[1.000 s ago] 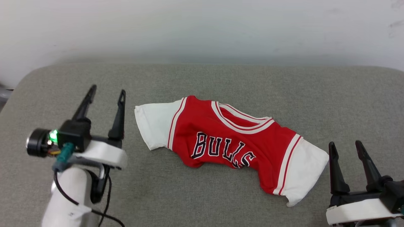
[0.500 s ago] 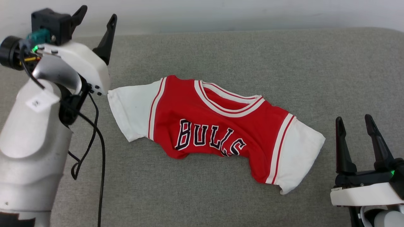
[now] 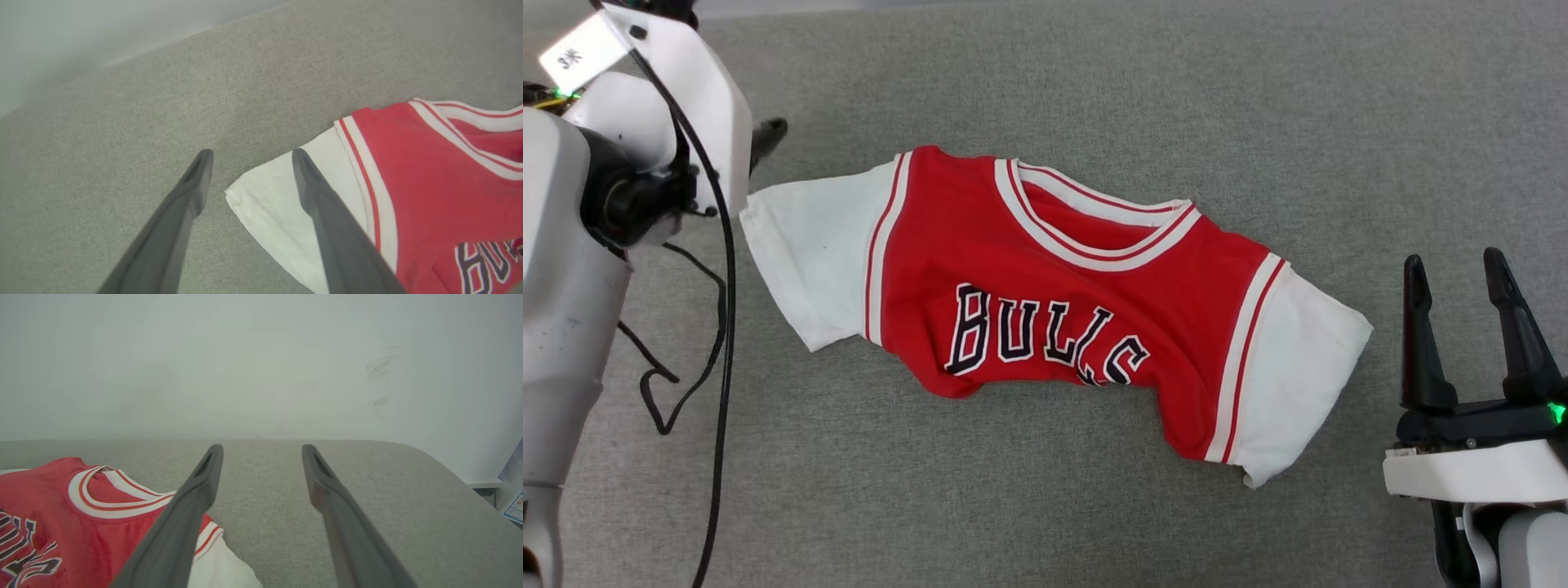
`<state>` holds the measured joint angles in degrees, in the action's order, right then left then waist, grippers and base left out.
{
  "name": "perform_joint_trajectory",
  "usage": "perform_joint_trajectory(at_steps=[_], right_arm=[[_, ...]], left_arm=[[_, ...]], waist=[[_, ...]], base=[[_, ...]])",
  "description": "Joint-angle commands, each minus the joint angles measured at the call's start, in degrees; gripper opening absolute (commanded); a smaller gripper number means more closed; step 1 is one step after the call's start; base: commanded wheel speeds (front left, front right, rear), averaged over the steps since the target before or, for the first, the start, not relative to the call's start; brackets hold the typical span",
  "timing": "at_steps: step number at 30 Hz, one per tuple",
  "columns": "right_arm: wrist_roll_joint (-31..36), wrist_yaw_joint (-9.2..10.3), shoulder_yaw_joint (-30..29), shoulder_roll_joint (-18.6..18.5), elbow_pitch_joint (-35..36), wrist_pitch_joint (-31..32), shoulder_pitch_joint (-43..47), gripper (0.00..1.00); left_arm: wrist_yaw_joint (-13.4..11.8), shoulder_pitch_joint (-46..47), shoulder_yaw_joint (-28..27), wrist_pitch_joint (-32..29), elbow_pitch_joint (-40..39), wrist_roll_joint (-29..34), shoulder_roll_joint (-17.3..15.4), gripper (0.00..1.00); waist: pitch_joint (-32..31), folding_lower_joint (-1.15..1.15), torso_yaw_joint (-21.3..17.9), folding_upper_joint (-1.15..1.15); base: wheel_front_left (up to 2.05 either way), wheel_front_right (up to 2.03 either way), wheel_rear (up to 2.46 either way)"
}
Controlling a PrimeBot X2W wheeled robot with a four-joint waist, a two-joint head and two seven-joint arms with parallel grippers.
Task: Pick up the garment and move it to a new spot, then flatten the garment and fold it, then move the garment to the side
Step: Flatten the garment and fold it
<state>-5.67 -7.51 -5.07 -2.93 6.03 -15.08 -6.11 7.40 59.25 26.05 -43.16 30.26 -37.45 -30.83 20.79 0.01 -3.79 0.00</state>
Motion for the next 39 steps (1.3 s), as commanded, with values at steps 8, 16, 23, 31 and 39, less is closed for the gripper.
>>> perform_joint_trajectory(at_steps=[8, 16, 23, 31, 39], right_arm=[[-0.9, 0.04, 0.5, 0.1, 1.2, -0.1, -3.3, 1.00], [-1.2, 0.04, 0.5, 0.1, 1.5, -0.1, -4.6, 1.00], [-0.8, 0.04, 0.1, 0.1, 1.8, -0.1, -4.0, 1.00], [-0.2, 0.04, 0.1, 0.1, 1.0, -0.1, -1.5, 1.00], [0.1, 0.05, -0.5, 0.1, -0.2, -0.1, 1.5, 1.00]], left_arm=[[0.0, 1.3, 4.9, -8.3, 2.9, -2.5, -4.5, 1.00], [0.0, -1.8, 8.6, -9.0, 6.2, -3.7, -4.9, 1.00], [0.1, -6.1, 13.1, -7.7, 7.4, -5.8, -4.4, 0.25], [0.0, -4.6, 13.8, 3.1, 5.6, -5.9, -5.9, 0.00], [-0.4, -10.0, 11.0, 14.6, 2.1, -8.3, -8.9, 0.00]], waist=[[5.4, -0.01, -1.8, 0.00], [7.1, -0.01, -2.7, 0.00], [6.5, -0.01, -2.6, 0.00], [1.7, -0.01, 0.0, 0.00], [-4.2, -0.01, 3.1, 0.00]], base=[[0.00, 0.00, 0.00], [0.00, 0.00, 0.00], [0.00, 0.00, 0.00], [0.00, 0.00, 0.00], [0.00, 0.00, 0.00]])
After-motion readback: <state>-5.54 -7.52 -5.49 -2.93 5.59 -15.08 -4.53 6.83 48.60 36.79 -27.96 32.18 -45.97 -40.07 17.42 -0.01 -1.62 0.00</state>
